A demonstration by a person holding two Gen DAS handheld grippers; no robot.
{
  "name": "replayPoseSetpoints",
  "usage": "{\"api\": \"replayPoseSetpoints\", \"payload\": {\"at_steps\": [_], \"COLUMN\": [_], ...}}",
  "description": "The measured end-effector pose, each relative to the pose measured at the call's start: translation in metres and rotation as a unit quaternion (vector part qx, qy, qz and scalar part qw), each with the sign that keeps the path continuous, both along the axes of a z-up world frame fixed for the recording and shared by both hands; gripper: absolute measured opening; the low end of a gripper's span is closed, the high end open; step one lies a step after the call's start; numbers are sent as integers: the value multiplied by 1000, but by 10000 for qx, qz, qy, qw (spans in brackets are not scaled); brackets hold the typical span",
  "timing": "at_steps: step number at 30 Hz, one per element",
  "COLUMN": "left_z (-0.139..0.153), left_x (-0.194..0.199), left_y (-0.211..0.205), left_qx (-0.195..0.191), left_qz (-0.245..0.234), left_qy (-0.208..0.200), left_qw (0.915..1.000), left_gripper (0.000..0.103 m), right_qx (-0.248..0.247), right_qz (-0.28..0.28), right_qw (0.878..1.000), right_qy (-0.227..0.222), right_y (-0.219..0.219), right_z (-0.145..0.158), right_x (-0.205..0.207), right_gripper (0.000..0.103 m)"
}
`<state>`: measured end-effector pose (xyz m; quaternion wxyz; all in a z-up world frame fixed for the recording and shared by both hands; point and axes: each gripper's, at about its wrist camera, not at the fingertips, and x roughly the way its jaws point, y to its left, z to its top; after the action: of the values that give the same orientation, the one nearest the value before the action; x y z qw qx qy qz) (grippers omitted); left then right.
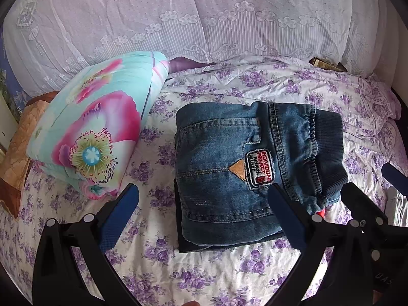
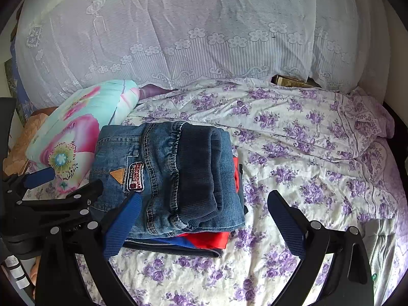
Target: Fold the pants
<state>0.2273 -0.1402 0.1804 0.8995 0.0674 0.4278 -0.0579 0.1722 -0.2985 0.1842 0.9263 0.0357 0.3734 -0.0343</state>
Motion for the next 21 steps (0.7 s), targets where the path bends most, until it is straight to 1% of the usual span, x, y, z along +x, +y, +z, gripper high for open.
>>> {"api": "replayPoseSetpoints", "payload": {"at_steps": [21], "left_z": [-8], "left_x": [2], "left_y": [-1], "left_qx": [11], "left_qz": [13], "left_qy": [115], "left_qw": [9999], "left_gripper": [98], "right_qx": [74], "right_qz": [-56], "right_qw": [9999], "right_qy": [69], "right_y": [-2], "right_z": [-7], "right_x": [1], "right_gripper": [100]}}
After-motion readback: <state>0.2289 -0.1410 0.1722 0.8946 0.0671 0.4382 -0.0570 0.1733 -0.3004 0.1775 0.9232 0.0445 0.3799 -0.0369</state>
